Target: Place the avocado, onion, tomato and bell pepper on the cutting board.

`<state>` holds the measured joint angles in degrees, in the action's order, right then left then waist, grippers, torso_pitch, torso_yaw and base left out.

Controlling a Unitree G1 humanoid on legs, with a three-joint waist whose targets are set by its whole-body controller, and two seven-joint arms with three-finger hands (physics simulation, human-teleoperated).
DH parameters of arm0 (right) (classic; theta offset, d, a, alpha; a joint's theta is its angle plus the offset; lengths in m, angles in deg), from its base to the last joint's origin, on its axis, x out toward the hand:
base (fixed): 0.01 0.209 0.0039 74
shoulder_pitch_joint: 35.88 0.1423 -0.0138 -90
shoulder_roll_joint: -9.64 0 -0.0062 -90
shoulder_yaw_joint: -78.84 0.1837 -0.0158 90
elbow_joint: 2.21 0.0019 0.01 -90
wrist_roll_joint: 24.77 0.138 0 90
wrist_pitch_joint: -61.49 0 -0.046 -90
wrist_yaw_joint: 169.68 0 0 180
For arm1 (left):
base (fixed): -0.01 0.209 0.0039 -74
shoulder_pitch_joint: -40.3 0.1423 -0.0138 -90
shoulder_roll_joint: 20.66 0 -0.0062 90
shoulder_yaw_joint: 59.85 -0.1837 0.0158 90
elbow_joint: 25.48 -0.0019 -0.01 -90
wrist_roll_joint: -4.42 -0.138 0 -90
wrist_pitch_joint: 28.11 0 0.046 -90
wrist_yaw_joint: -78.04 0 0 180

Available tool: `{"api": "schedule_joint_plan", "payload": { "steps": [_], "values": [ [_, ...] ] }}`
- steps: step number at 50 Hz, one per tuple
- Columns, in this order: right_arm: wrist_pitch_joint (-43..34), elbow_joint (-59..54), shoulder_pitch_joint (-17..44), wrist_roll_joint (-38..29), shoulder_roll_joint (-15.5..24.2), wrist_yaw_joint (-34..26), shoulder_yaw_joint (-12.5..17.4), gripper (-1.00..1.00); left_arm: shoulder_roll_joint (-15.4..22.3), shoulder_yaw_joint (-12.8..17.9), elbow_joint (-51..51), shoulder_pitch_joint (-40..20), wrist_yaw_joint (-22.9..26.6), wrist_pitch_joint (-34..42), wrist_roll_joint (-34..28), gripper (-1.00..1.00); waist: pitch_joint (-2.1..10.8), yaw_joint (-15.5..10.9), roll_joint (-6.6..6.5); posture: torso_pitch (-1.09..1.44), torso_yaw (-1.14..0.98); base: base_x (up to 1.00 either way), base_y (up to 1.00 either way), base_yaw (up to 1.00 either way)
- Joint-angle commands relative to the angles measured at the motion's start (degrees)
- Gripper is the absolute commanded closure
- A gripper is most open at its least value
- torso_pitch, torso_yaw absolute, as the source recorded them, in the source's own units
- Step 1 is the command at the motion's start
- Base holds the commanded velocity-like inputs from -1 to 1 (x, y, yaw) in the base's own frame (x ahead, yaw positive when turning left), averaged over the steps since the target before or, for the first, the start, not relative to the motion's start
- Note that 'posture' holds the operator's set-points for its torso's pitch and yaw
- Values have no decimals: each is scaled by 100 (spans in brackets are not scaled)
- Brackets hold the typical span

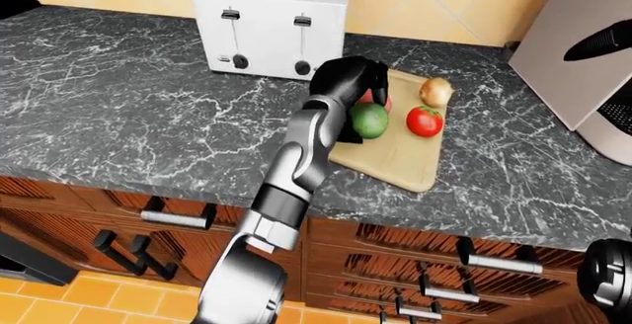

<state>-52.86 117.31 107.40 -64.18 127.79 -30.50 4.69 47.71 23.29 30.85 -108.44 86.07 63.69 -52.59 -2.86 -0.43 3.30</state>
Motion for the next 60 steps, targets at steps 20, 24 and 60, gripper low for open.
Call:
{"api": "schedule_joint_plan", "payload": {
  "steps": [20, 24, 60],
  "values": [
    [85, -27, 136, -51, 58, 133, 77, -100, 30, 5, 56, -89, -19, -38, -163, 100, 141, -2, 41, 0, 0, 0, 0, 0],
    [72, 1, 105, -53, 44, 124, 93, -100, 34, -13, 45, -62, -15, -20, -193, 100, 141, 3, 41, 0, 0, 0, 0, 0],
    [63, -23, 171, -68, -17, 90, 46, -100, 41, -7, 504, 120, 319, 123, -398, -12, 109, 8, 43, 0, 0, 0, 0, 0]
  ]
}}
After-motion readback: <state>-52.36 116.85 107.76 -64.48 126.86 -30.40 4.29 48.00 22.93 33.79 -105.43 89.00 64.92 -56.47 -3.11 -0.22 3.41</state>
